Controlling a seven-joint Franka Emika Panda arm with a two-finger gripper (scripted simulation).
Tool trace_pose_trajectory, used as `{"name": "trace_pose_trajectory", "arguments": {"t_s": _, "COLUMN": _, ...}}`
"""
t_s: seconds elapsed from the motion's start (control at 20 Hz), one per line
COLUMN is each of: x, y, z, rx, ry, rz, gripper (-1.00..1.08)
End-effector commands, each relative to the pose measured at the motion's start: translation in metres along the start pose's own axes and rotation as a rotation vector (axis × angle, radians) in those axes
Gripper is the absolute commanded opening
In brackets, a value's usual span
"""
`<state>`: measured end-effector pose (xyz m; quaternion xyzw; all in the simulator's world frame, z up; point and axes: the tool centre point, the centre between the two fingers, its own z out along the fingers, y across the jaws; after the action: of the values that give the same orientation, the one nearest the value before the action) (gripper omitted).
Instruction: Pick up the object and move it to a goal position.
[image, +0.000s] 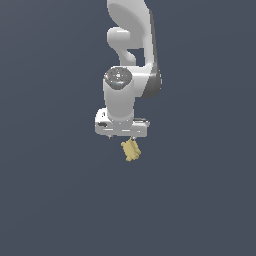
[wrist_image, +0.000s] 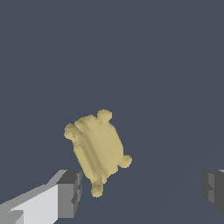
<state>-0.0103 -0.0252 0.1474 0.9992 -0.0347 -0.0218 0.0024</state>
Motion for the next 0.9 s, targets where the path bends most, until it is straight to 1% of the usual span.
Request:
{"name": "trace_pose_trajectory", "arguments": {"t_s": 0.0, "x": 0.0, "y": 0.0, "z": 0.0, "rx": 0.0, "ry": 0.0, "rz": 0.0, "gripper": 1.0}}
{"name": "trace_pose_trajectory", "arguments": {"t_s": 0.15, "x": -0.001, "y": 0.005, "z": 0.002, "rx": 0.003, "ry": -0.005, "rz": 0.007, "gripper": 1.0}}
{"name": "trace_pose_trajectory", "arguments": {"t_s": 0.35, "x": -0.003, "y": 0.021, "z": 0.007, "rx": 0.012, "ry": -0.022, "rz": 0.033, "gripper": 1.0}}
{"name": "trace_pose_trajectory", "arguments": {"t_s": 0.45, "x": -0.003, "y": 0.025, "z": 0.008, "rx": 0.014, "ry": -0.025, "rz": 0.041, "gripper": 1.0}}
{"name": "trace_pose_trajectory", "arguments": {"t_s": 0.65, "x": -0.003, "y": 0.023, "z": 0.009, "rx": 0.013, "ry": -0.023, "rz": 0.033, "gripper": 1.0}}
{"name": "trace_pose_trajectory", "arguments": {"t_s": 0.85, "x": -0.004, "y": 0.018, "z": 0.015, "rx": 0.011, "ry": -0.018, "rz": -0.002, "gripper": 1.0}}
